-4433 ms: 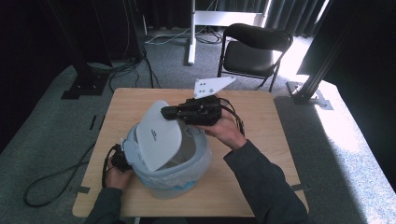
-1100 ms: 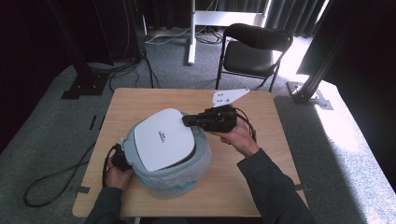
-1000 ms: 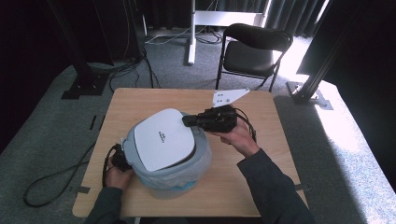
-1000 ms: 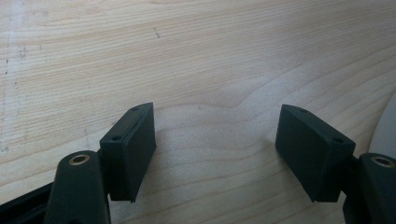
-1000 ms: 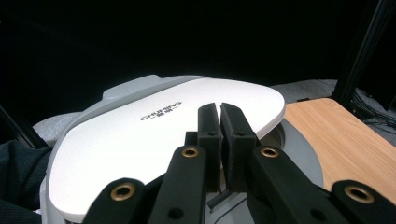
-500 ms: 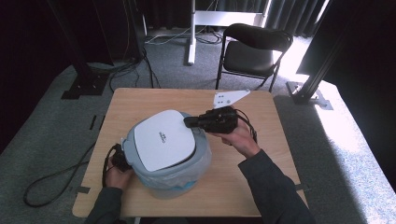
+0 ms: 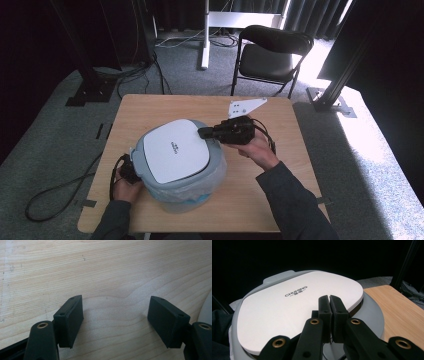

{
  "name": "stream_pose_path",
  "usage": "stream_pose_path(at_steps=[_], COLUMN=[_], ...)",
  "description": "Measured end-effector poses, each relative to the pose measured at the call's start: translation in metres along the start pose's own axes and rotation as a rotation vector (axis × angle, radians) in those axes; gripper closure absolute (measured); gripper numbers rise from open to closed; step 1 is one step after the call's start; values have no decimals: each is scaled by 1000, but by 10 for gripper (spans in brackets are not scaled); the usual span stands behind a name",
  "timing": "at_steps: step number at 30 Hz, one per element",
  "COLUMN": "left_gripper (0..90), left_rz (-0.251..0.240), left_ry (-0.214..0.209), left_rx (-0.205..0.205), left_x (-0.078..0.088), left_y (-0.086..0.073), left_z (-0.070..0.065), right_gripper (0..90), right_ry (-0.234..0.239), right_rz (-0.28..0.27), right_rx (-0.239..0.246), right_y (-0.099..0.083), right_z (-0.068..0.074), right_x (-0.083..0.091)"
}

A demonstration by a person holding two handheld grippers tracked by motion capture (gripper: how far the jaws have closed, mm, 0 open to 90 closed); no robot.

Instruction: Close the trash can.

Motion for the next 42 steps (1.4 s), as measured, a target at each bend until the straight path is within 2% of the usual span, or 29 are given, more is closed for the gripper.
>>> stream_pose_path(at_steps=[37, 39, 40, 41, 42], left_gripper=[288, 288, 288, 288, 288], left_rz=[0, 0, 0, 0, 0], left_ry=[1, 1, 2, 2, 2], left_rx=[1, 1, 2, 2, 2], left_x=[0, 0, 0, 0, 0], left_y=[0, 0, 0, 0, 0], left_z=[0, 0, 0, 0, 0], right_gripper=[900, 900, 900, 900, 900], right_ry=[-27, -26, -11, -11, 8], right_rz=[46, 44, 31, 31, 29], right_rx=[12, 9, -10, -10, -13], right_y=[-7, -8, -9, -9, -9], right_z=[0, 0, 1, 1, 4], right_x=[-4, -4, -4, -4, -4])
Point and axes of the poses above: each handheld gripper's, and its own axes: x roughly backward along the jaws, y roughly out of its top, z roughly to its left, the point moved 8 cm from there along -x, roughly forward along the jaws, and after that the axes turned 2 degrees about -z, right-handed, at the moved point
